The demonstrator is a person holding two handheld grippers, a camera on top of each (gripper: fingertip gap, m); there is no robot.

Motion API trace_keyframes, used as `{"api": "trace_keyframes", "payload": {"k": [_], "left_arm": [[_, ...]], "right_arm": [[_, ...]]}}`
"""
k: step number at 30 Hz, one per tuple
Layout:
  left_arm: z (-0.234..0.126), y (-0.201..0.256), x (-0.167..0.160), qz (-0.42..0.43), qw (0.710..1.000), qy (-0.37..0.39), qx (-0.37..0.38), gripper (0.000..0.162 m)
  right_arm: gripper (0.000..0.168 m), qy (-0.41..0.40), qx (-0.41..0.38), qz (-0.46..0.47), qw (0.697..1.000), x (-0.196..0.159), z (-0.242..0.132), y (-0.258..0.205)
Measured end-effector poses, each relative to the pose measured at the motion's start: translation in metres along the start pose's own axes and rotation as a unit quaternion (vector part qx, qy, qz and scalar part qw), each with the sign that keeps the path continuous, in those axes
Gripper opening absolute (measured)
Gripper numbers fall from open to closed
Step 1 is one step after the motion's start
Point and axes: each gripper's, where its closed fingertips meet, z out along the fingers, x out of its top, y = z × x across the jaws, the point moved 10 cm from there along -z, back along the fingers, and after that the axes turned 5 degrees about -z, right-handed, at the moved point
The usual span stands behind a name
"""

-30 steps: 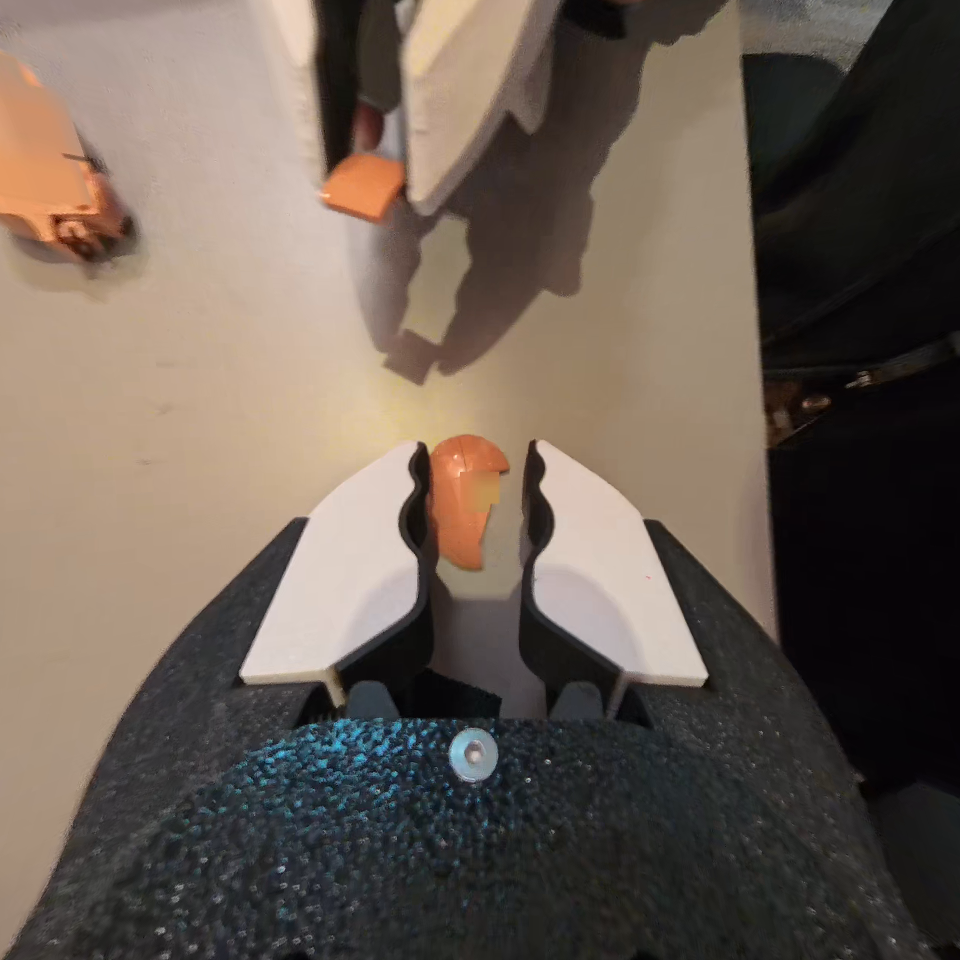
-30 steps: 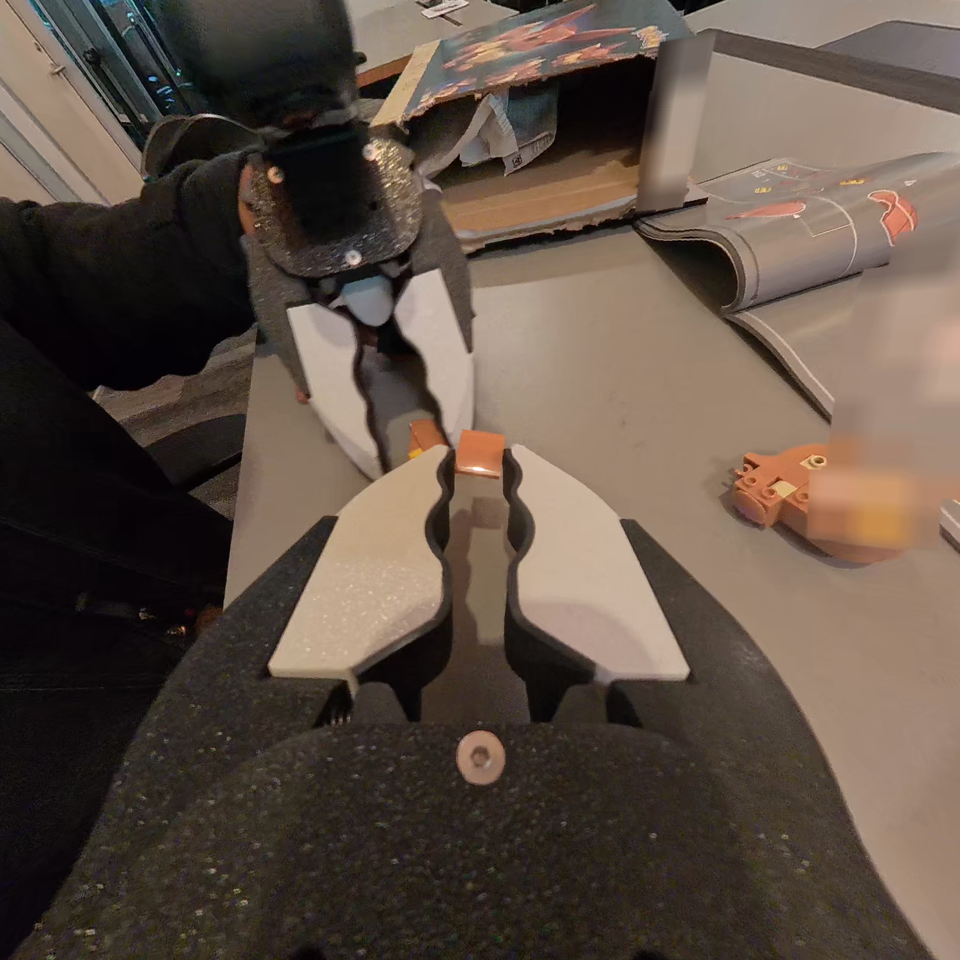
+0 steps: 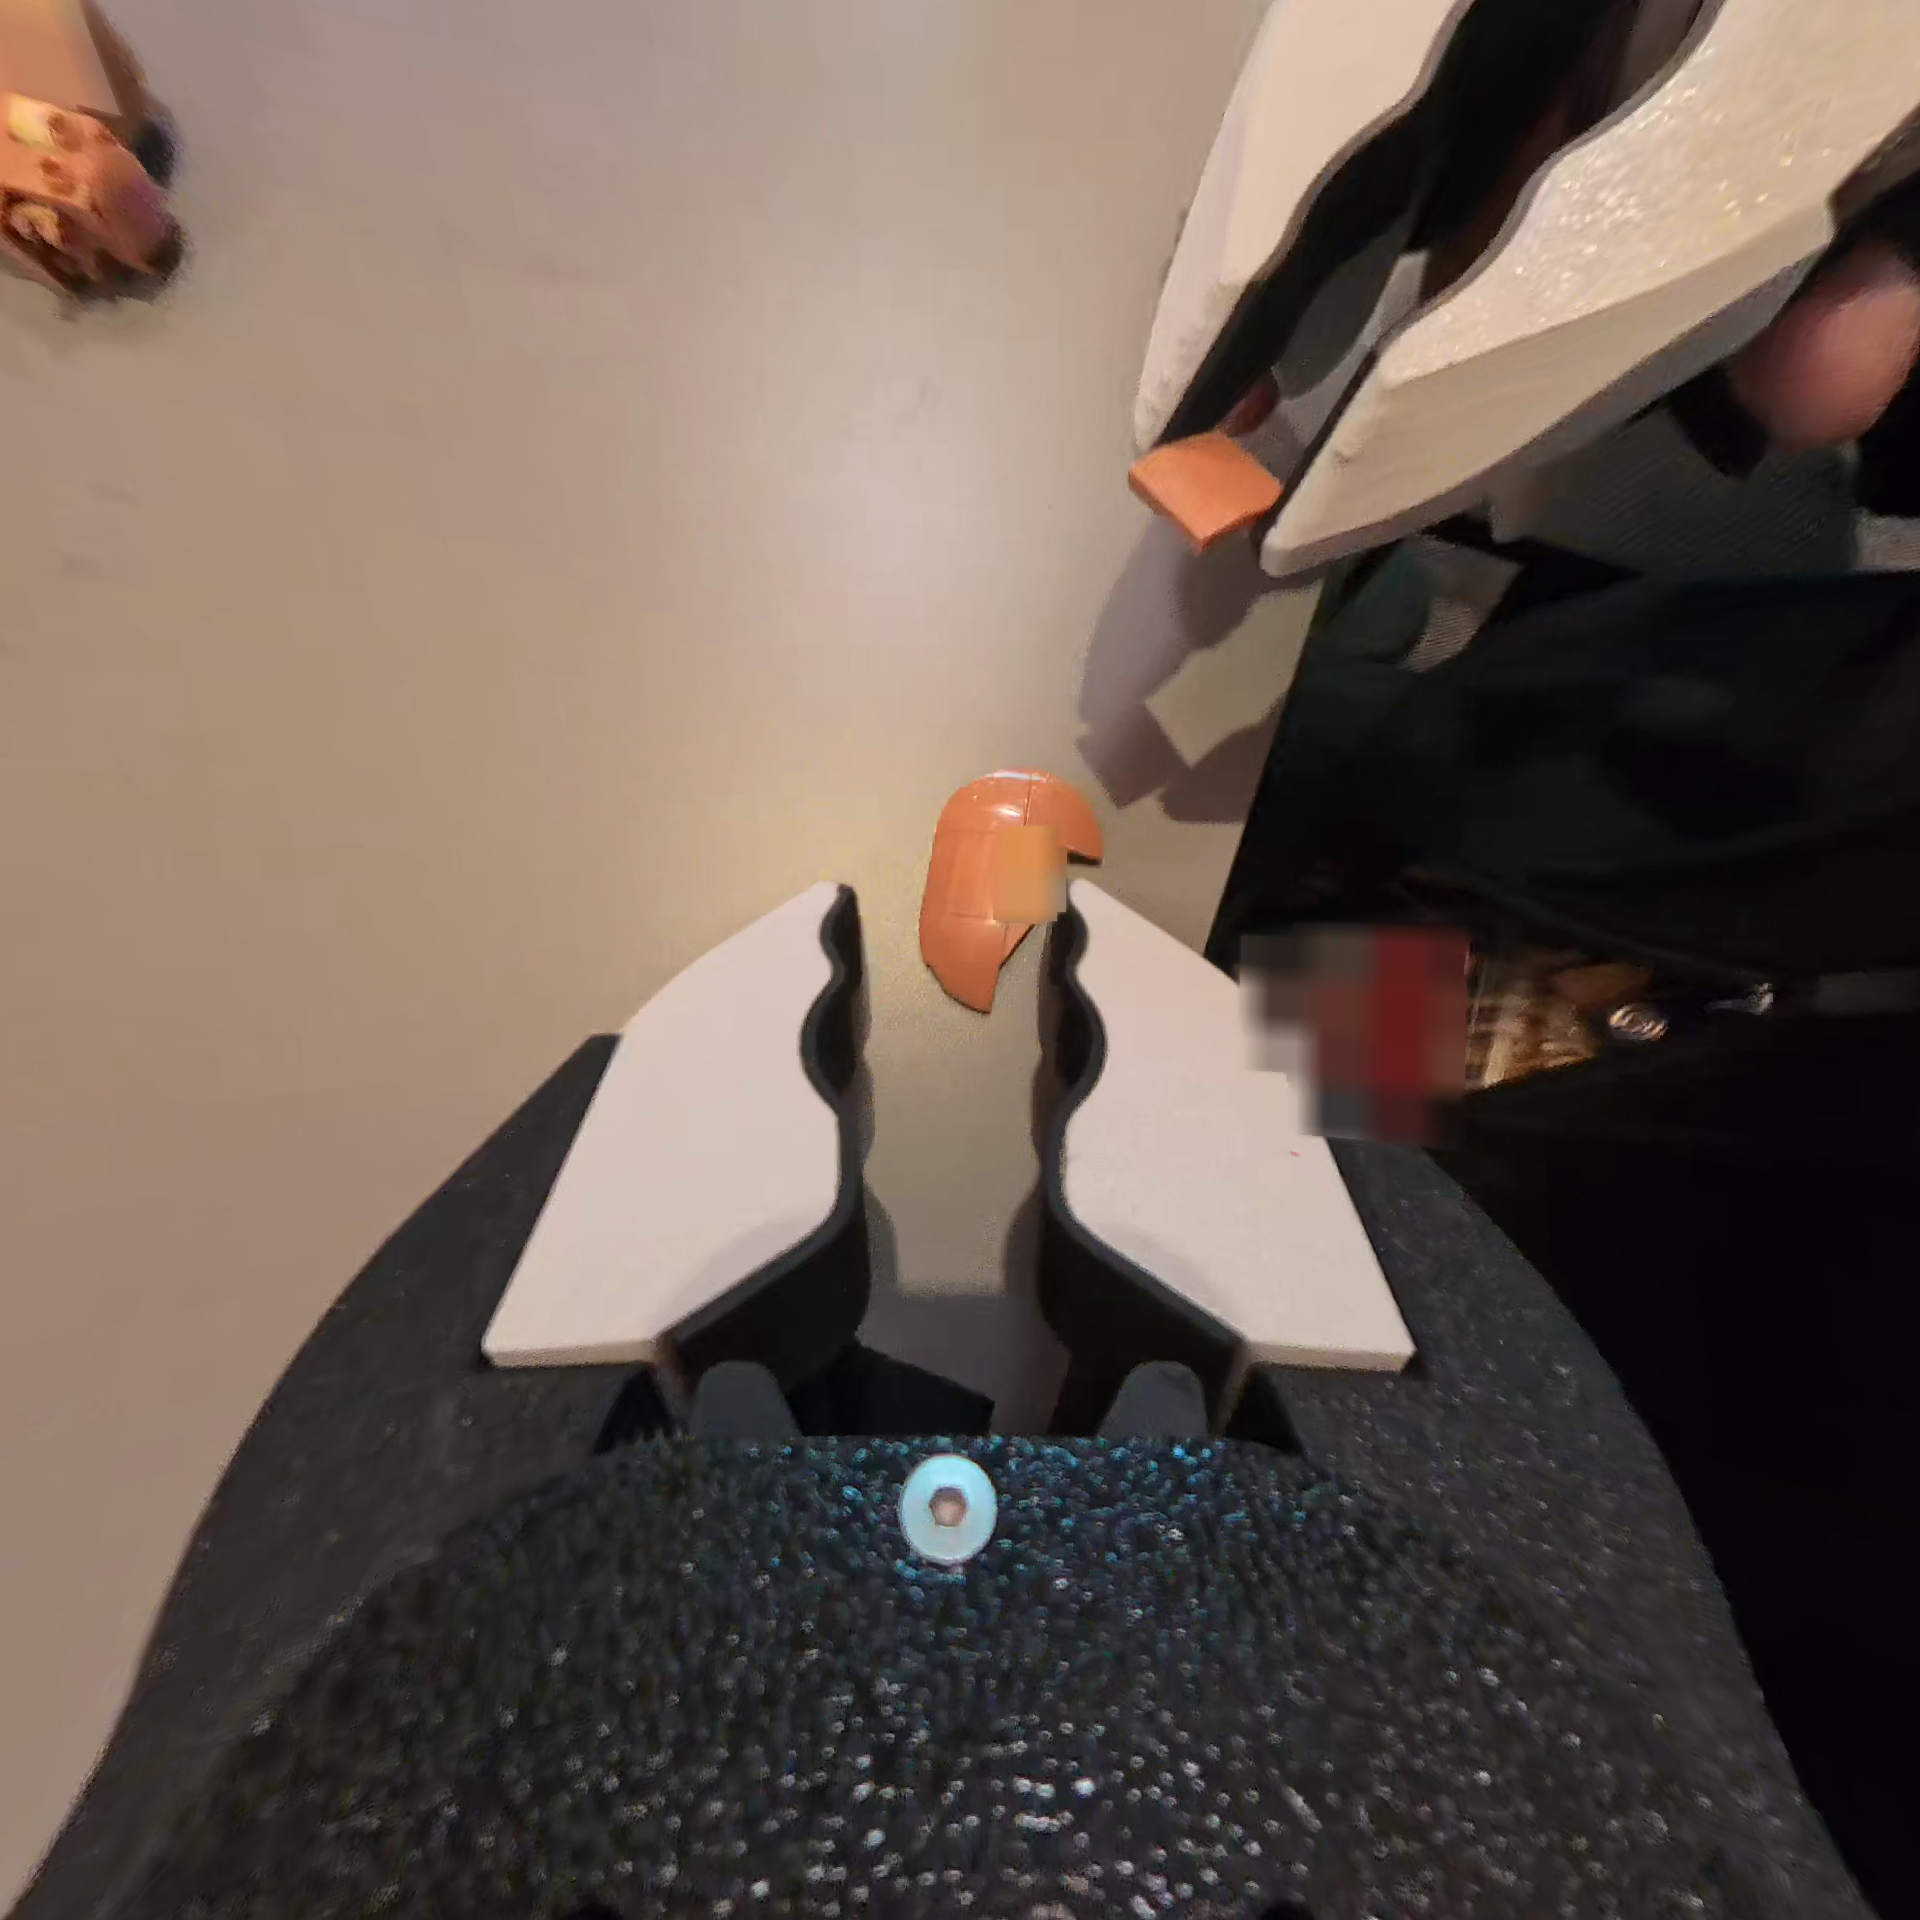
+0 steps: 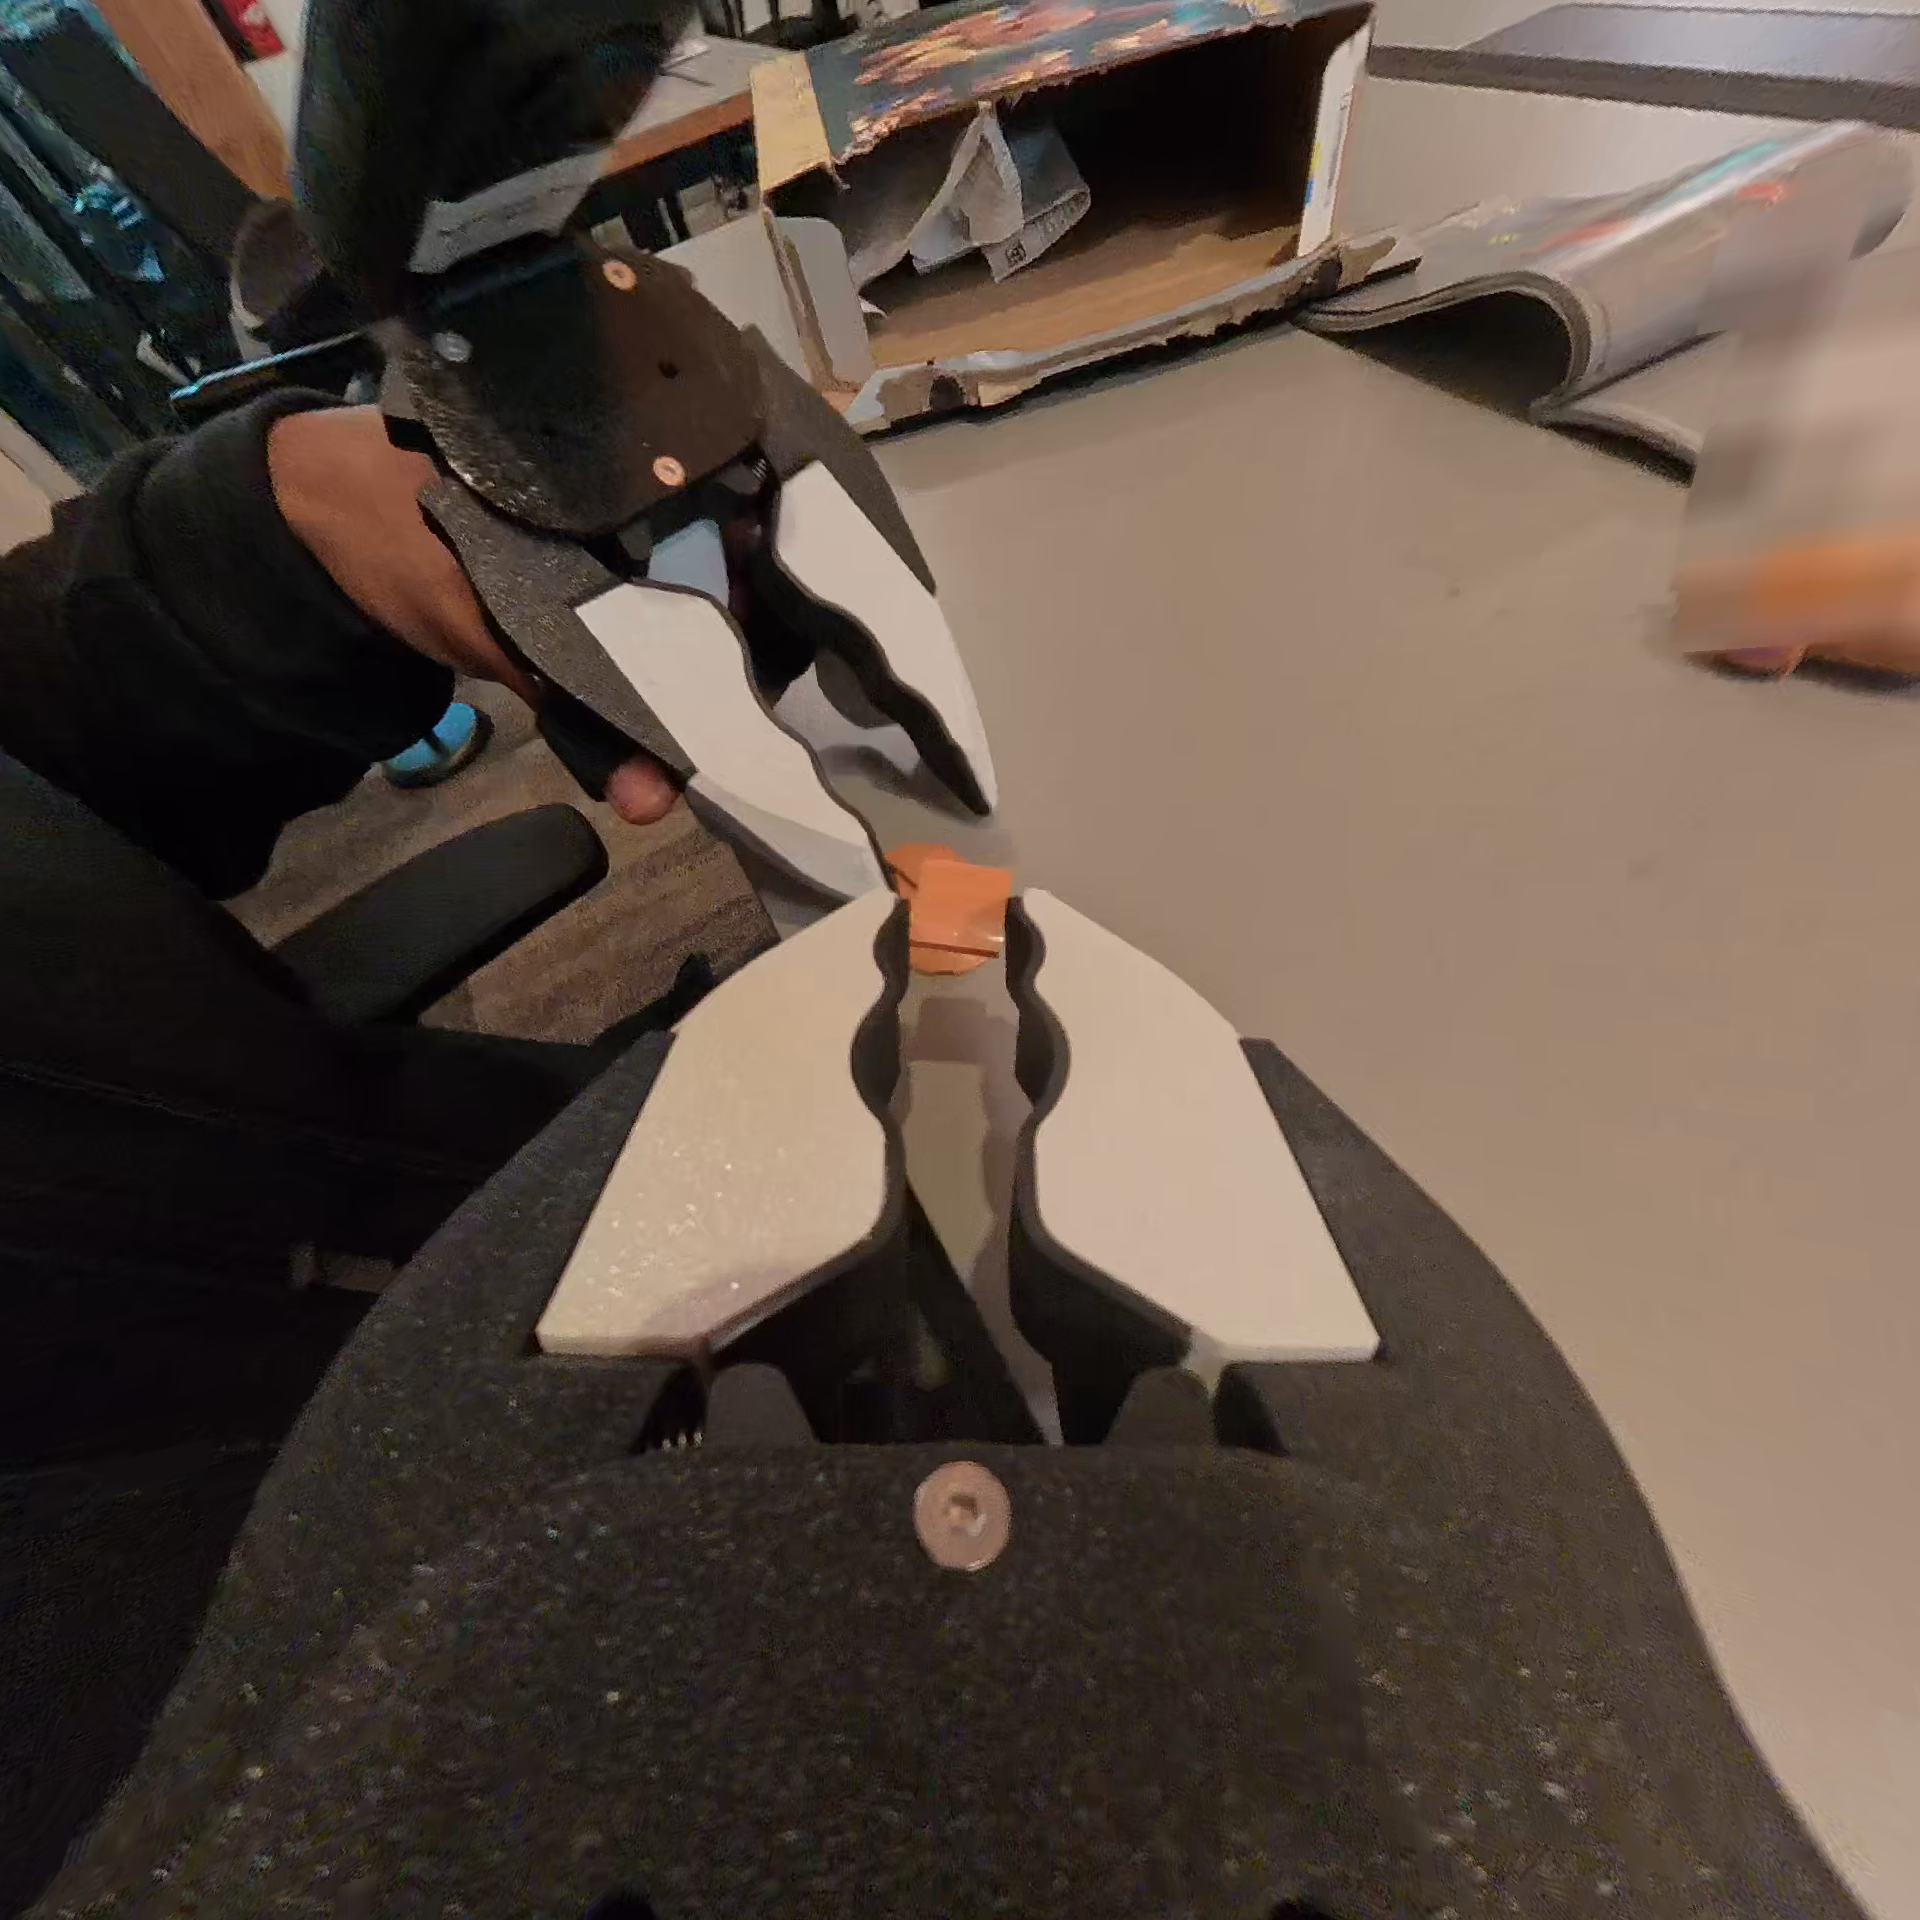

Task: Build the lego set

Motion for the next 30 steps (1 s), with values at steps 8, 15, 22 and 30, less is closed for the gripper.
{"api": "trace_keyframes", "payload": {"k": [8, 15, 22, 30], "left_arm": [[0.002, 0.019, -0.004, 0.059, 0.998, -0.018, -0.001, 0.03], [0.01, 0.038, -0.001, 0.005, 1.0, 0.013, -0.008, 0.031], [0.008, 0.043, -0.002, 0.107, 0.988, 0.07, 0.081, 0.04], [0.02, 0.06, -0.01, 0.257, 0.959, 0.023, 0.121, 0.045]], "right_arm": [[0.018, 0.019, -0.016, 0.027, 0.999, -0.015, 0.004, -0.017], [0.018, 0.046, -0.007, 0.037, 0.998, -0.018, -0.007, -0.013], [0.017, 0.066, 0.015, 0.024, 0.997, -0.029, -0.012, -0.017], [0.017, 0.059, 0.005, -0.009, 0.998, -0.04, -0.017, -0.029]]}}
